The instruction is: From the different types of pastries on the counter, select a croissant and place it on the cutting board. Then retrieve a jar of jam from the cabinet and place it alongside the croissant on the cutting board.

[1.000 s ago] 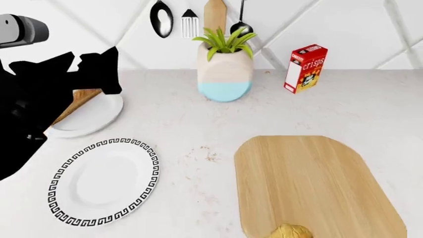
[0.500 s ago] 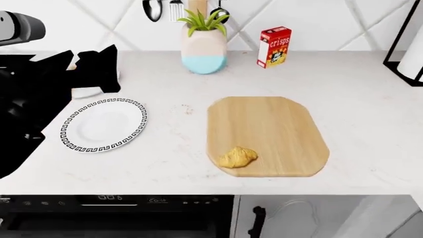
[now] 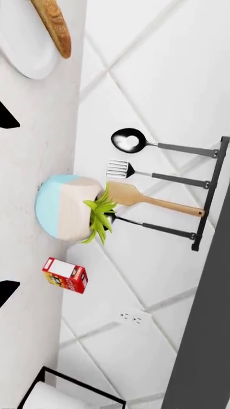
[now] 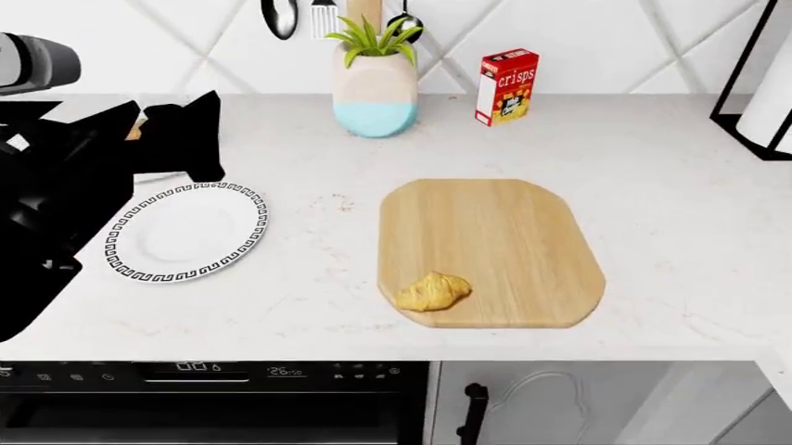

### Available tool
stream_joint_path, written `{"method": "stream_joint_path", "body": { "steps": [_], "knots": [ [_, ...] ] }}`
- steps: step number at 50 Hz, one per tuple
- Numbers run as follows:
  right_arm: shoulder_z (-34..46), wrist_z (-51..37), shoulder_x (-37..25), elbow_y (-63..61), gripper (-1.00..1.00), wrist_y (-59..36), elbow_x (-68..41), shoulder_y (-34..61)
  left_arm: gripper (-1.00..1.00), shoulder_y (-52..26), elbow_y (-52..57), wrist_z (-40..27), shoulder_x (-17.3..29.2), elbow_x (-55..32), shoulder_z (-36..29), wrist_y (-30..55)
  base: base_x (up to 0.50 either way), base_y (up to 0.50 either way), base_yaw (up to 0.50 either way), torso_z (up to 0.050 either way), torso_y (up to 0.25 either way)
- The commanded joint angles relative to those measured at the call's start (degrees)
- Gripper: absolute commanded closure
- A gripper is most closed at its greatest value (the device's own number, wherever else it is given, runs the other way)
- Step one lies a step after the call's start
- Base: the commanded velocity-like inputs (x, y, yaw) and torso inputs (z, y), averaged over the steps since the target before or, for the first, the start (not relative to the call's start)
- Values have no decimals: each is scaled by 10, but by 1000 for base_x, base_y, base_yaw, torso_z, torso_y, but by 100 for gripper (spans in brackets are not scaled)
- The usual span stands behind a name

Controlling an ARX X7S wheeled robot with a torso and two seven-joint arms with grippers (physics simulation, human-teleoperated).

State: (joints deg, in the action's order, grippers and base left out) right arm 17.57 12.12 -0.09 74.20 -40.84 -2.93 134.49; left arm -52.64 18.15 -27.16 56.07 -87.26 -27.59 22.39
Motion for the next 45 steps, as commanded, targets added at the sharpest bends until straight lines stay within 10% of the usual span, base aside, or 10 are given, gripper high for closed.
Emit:
{"method": "stream_joint_path", "body": {
  "steps": [1,6,10,45],
  "knots": [
    [60,-72,-56,-217,100,-215,-107,-171,-100,8,-3,9,-4,5,-3,-3,0,0,0,0,0],
    [30,-111,-71,-637,100,-389,-132,-272,-100,9,-2,8,-4,6,-4,-2,0,0,0,0,0],
    [17,-118,-72,-691,100,-412,-145,-322,-100,12,-6,13,-7,13,-6,-4,0,0,0,0,0],
    [50,-81,-83,-639,100,-345,-182,-503,-100,8,-26,12,-20,24,-18,8,0,0,0,0,0]
  ]
}}
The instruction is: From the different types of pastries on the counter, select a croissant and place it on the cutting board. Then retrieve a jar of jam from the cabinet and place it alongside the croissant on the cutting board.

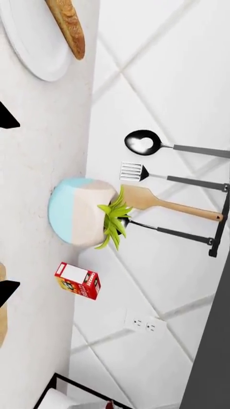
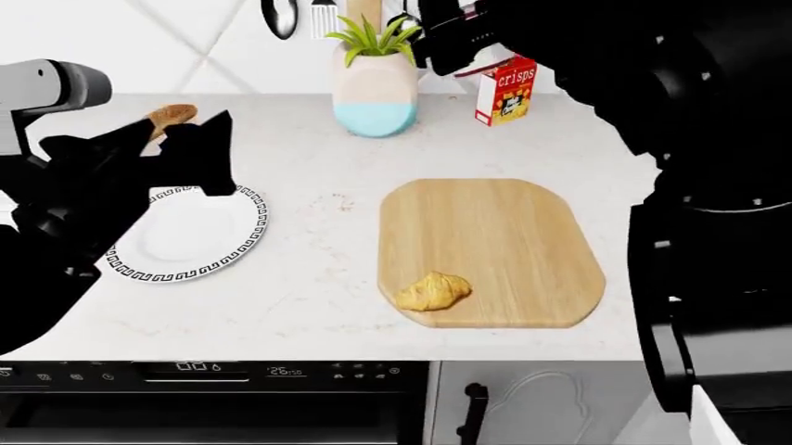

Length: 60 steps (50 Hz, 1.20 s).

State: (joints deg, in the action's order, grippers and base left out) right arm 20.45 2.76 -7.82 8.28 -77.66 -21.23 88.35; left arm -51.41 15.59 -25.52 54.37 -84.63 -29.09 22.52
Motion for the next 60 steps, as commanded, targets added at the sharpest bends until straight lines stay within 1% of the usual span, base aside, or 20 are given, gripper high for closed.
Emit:
{"method": "stream_joint_path", "body": {
  "steps": [1,11,21,29,37,48,56,60],
  "knots": [
    [24,13,-6,22,100,25,1,-47,-100,-4,0,-5,-2,-3,-3,7,0,0,0,0,0],
    [32,12,-19,28,100,37,1,-87,-100,2,-3,-2,-2,1,-2,4,0,0,0,0,0],
    [-12,-21,-35,-17,100,30,-6,-154,-100,9,-24,16,-13,16,-8,-4,0,0,0,0,0],
    [-20,-29,-41,-22,100,30,-9,-185,-100,8,-44,27,-23,24,-13,-5,0,0,0,0,0],
    [-33,-27,-41,11,100,68,-9,-210,-100,7,-60,34,-30,31,-17,-4,0,0,0,0,0],
    [-84,-74,-38,-5,100,128,1,-281,-100,1,-76,37,-37,32,-23,4,0,0,0,1,0],
    [-85,-82,-39,-40,100,143,-2,-321,-100,-10,-101,51,-52,47,-36,11,0,0,0,0,0],
    [-63,-87,-47,-59,100,164,13,-338,-100,-11,-107,54,-56,48,-37,11,0,0,0,0,0]
  ]
}}
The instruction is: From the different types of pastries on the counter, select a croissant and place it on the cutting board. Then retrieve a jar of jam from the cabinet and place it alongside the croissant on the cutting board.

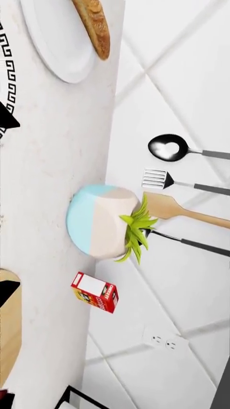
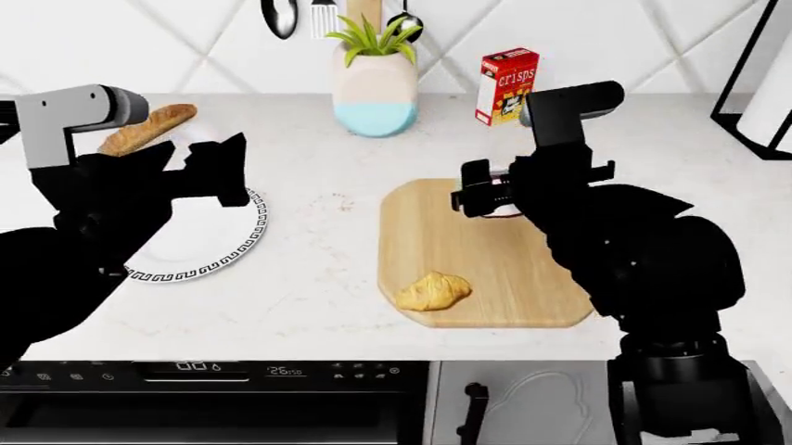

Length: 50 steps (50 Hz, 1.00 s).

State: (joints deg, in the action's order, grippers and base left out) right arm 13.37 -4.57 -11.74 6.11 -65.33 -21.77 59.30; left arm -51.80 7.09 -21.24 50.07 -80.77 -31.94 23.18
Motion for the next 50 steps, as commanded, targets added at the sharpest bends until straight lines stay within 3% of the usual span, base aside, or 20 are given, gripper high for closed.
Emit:
{"method": "stream_joint_path", "body": {
  "steps": [1,20,40,41,50],
  "knots": [
    [11,-14,-9,-39,100,44,20,-50,-100,-7,-23,12,-14,10,-9,5,0,0,0,0,0],
    [20,-27,-19,-43,100,74,33,-66,-100,-3,-19,14,-14,9,-7,1,0,0,0,2,-60],
    [11,-36,-34,-120,100,31,10,-112,-100,-2,-13,13,-16,13,-9,3,0,0,0,0,0],
    [11,-37,-35,-123,-100,29,9,-114,-100,-2,-12,13,-16,13,-9,3,0,0,0,0,0],
    [9,-41,-38,-145,-100,20,3,-128,-100,-2,-14,14,-18,14,-10,3,0,0,0,0,0]
  ]
}}
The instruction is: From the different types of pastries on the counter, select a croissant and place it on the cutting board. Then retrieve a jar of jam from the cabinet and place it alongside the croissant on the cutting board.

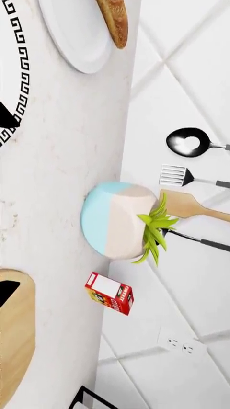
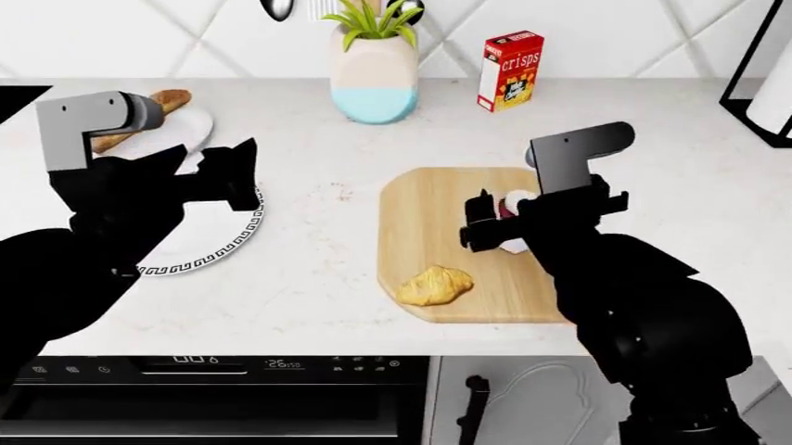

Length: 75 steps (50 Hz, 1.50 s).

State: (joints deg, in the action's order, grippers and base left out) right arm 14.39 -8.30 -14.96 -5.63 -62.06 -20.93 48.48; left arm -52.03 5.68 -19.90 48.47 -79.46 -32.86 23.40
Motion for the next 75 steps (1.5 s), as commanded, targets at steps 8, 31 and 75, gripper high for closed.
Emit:
{"method": "stream_joint_path", "body": {
  "steps": [8,31,75],
  "knots": [
    [-5,-6,-5,-35,-100,-17,-10,-21,-100,-2,2,0,-1,1,-1,3,0,0,0,0,0],
    [-104,-30,-10,-181,-100,-90,-63,49,-100,-19,24,-14,-10,11,-4,9,0,0,0,0,0],
    [-41,-102,-84,-367,-100,402,203,-273,-100,250,297,-102,18,223,126,-322,0,0,0,0,0]
  ]
}}
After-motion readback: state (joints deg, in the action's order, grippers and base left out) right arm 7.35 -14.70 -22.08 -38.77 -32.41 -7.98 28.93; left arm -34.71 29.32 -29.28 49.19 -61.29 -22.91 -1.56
